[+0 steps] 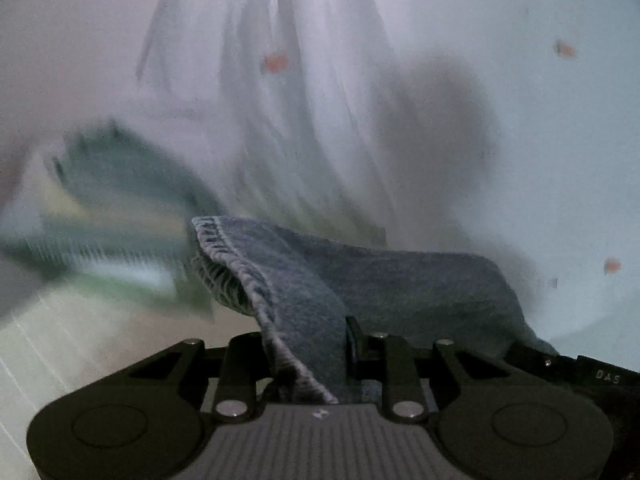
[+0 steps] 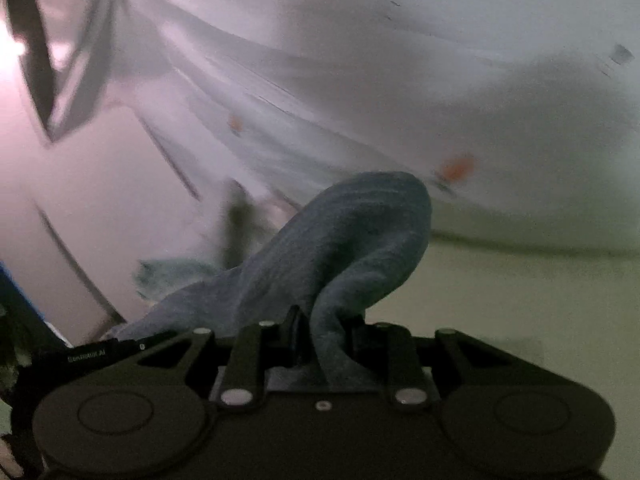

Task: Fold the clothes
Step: 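Lift the folded jeans with both grippers and carry them toward the clothes stack, then lower the jeans onto the folded clothes stack and open both grippers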

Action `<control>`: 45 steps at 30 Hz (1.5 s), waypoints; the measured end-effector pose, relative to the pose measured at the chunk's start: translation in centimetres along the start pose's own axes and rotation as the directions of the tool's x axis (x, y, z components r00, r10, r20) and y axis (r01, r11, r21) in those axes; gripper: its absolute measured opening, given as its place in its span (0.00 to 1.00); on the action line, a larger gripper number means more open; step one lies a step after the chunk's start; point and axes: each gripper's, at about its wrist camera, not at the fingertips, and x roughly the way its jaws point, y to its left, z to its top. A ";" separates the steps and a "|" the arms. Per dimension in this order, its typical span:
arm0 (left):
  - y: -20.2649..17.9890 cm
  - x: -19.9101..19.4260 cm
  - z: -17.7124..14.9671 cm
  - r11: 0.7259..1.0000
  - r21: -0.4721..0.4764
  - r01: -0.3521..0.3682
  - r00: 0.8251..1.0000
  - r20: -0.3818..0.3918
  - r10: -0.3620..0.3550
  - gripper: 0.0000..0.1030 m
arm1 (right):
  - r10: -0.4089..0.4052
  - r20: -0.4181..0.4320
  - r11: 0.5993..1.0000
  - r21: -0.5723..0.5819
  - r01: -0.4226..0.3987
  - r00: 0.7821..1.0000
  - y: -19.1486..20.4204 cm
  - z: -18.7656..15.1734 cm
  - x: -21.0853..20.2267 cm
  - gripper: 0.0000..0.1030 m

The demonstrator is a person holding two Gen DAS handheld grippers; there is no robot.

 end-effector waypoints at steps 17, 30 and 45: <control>17.7 4.7 18.9 0.965 -0.064 -0.254 0.930 0.258 0.261 0.25 | 0.352 0.030 0.934 0.058 -0.353 0.936 14.6 12.5 26.2 0.25; 24.3 11.5 12.4 0.875 -0.302 -0.378 0.901 0.099 0.423 0.56 | 0.251 -0.145 0.960 0.160 -0.228 0.957 9.9 7.6 36.9 0.72; 12.5 2.6 10.1 0.845 -0.178 -0.504 0.796 0.285 0.534 1.00 | 0.085 0.037 0.984 -0.159 -0.078 0.996 13.3 9.3 23.7 0.97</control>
